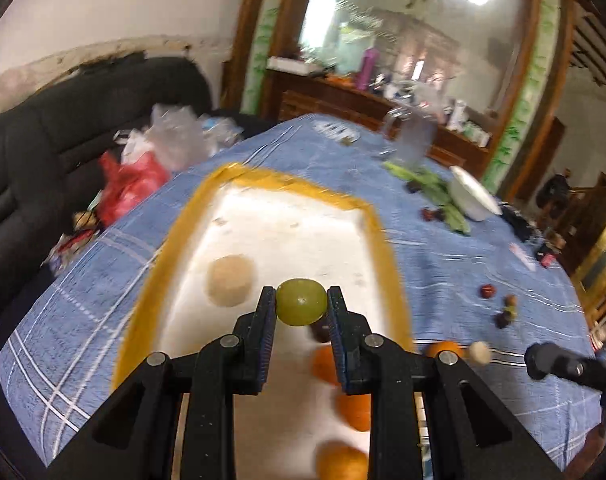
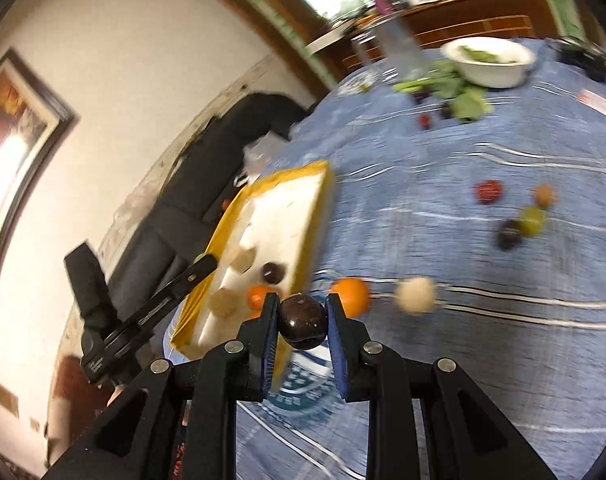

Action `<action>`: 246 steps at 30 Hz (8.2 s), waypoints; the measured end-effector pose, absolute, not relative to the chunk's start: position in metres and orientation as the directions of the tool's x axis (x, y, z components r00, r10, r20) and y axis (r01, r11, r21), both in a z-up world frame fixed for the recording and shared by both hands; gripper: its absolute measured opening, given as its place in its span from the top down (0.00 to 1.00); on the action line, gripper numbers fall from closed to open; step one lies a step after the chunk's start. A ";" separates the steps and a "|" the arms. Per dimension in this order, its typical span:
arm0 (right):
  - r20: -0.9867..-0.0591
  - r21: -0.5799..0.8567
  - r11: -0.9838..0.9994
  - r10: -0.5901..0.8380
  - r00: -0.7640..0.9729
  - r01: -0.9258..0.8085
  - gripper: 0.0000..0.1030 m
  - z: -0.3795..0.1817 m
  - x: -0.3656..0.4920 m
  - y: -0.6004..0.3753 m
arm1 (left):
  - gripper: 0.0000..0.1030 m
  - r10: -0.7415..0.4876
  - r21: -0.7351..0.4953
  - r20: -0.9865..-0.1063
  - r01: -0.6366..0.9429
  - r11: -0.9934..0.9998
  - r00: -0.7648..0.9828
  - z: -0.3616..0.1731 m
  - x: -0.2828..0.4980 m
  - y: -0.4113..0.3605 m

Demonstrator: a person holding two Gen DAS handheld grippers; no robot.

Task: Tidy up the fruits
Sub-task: 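Carry the yellow-green plum and dark plum into the white tray and open both tools, then move both open tools back to the remaining fruit on the cloth, then grasp a cream round fruit with the left tool while the right tool grasps a dark plum, then carry the cream fruit and dark plum into the white tray and open both tools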

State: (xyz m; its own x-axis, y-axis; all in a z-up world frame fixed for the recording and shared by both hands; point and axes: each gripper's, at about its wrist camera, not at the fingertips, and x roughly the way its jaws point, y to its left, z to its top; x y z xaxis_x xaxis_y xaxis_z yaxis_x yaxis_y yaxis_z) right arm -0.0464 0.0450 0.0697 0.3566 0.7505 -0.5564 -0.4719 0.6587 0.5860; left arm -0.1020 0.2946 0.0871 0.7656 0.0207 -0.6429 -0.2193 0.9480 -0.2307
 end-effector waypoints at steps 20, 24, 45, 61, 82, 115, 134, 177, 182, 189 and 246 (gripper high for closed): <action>-0.707 0.129 0.792 0.496 0.505 -0.597 0.75 0.050 -0.035 0.194 | 0.51 0.036 -0.238 -0.719 -0.295 0.925 0.694 0.068 -0.084 0.339; -0.712 0.137 0.801 0.489 0.504 -0.583 0.73 0.051 -0.021 0.196 | 0.33 0.057 -0.234 -0.689 -0.296 0.926 0.722 0.079 -0.098 0.336; -0.664 0.219 0.940 0.341 0.666 -0.262 0.50 0.077 -0.059 -0.027 | 0.22 -0.172 -0.308 -0.584 -0.020 0.951 0.793 0.114 -0.104 0.227; -0.670 0.158 0.983 0.174 0.722 -0.090 0.41 0.072 -0.113 -0.157 | 0.19 -0.269 -0.270 -0.614 0.122 0.955 0.742 0.116 -0.110 0.138; -0.645 0.161 0.976 0.217 0.733 -0.147 0.41 0.104 -0.053 -0.121 | 0.19 -0.220 -0.240 -0.636 0.082 0.967 0.740 0.102 -0.112 0.148; -0.643 0.466 0.881 0.397 0.655 -0.077 0.54 0.040 0.046 -0.174 | 0.19 -0.262 -0.253 -0.715 0.110 0.961 0.648 0.079 -0.059 0.112; -0.696 0.305 0.870 0.481 0.532 -0.388 0.58 0.019 0.035 -0.045 | 0.29 -0.210 -0.270 -0.694 0.022 0.963 0.689 0.087 -0.055 0.155; -0.778 0.151 0.936 0.310 0.547 -0.317 0.79 0.020 0.028 -0.058 | 0.72 -0.212 -0.051 -0.767 0.271 0.961 0.606 0.037 -0.039 0.085; -0.748 0.182 0.933 0.337 0.572 -0.312 0.79 0.027 0.022 -0.061 | 0.72 -0.237 -0.080 -0.734 0.266 0.961 0.637 0.045 -0.043 0.090; -0.693 0.224 0.936 0.350 0.630 -0.273 0.79 0.038 0.020 -0.074 | 0.72 -0.257 -0.102 -0.705 0.265 0.959 0.661 0.050 -0.047 0.093; -0.678 0.441 0.737 0.648 0.347 -0.512 0.77 0.065 0.000 0.145 | 0.72 0.088 -0.146 -0.666 -0.245 0.958 0.741 0.079 -0.125 0.303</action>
State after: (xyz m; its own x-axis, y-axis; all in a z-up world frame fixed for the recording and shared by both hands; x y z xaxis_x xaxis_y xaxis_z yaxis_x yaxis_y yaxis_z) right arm -0.0005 0.1447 0.0649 0.3470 0.6476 -0.6784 -0.5124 0.7367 0.4412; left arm -0.1251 0.3033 0.0785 0.7408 0.0883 -0.6659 -0.2453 0.9584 -0.1459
